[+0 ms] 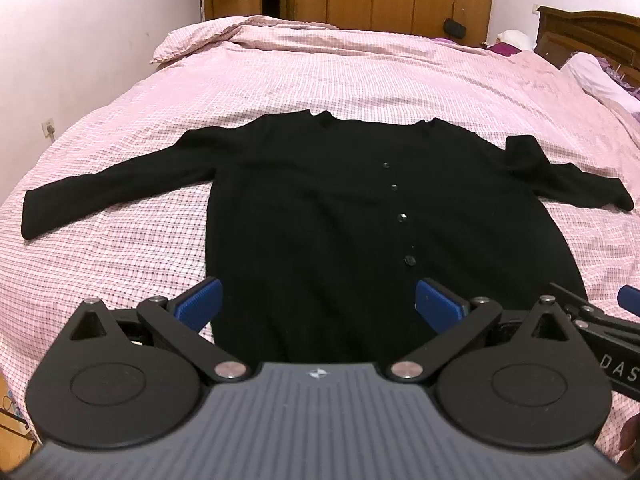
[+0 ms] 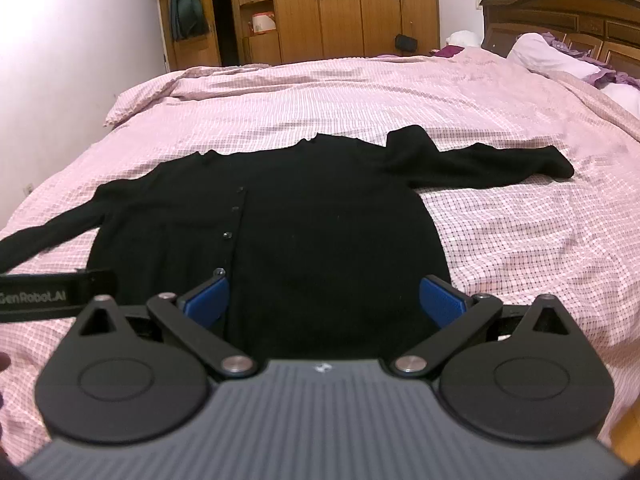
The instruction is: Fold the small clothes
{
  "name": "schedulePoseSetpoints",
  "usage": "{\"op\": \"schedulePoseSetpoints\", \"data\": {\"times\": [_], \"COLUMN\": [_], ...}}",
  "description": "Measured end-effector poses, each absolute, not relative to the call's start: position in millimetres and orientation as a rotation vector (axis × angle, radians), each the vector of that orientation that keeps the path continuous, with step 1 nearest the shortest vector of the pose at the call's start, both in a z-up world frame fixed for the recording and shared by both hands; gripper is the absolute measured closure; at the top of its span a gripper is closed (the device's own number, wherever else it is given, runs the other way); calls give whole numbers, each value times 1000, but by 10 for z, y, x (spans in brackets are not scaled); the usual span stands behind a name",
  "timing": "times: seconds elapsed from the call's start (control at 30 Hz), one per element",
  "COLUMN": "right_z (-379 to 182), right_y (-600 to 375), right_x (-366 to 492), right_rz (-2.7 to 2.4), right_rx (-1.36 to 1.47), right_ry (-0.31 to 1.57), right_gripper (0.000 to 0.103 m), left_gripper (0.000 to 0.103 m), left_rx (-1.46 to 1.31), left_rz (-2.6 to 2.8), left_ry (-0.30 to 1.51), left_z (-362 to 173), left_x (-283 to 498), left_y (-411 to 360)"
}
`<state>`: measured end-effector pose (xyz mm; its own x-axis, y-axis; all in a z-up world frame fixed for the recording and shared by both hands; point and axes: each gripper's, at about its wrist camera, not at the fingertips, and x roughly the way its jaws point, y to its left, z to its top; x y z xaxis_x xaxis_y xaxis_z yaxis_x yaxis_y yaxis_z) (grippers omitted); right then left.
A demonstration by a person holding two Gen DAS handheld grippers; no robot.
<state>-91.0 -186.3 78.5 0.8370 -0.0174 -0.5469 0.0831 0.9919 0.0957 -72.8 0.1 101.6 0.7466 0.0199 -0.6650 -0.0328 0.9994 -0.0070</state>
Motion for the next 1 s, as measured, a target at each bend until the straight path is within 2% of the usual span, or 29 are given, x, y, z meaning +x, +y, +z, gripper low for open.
{"op": "schedulePoseSetpoints", "data": {"times": [1.0], "right_z": [788], "right_y": [-1860], "right_x": [-902], "right_rz": [-51], "right_rx": [118], "right_ry": [577], "right_gripper": [0], "left_gripper": [0], "left_rx": [-19], "left_rz": [31], "left_ry": [740], "left_z": [983], "left_x": [-728], "left_y": [5]}}
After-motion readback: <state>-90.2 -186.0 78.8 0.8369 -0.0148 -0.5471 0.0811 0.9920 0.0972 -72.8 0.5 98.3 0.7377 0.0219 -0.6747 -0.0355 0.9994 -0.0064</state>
